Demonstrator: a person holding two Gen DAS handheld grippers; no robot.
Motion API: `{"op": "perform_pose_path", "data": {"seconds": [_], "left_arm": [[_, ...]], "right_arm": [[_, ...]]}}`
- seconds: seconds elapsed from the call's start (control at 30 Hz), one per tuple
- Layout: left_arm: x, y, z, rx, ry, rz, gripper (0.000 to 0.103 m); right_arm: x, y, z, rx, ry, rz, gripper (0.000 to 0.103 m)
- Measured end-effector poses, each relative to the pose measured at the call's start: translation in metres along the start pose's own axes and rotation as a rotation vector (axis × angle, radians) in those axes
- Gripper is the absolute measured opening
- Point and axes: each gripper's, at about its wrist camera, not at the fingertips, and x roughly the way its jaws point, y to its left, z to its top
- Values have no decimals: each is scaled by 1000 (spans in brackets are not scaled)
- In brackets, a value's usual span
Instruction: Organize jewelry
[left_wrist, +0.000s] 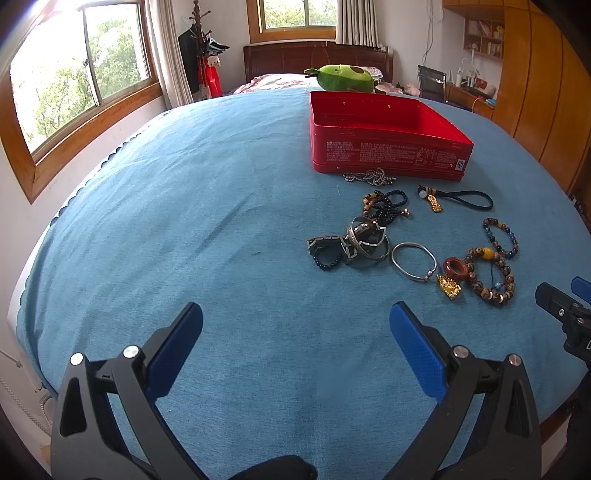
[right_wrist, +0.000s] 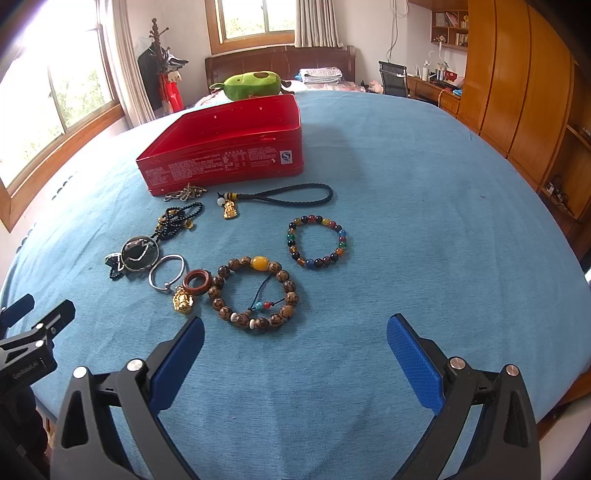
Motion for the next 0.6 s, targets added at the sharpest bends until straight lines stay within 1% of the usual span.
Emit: {"op": "perform_pose_path", "data": {"seconds": [0.6], "left_arm": [[0, 1, -1, 0, 1, 3, 100]], "right_arm": [[0, 1, 0, -3, -1, -2, 99]]}}
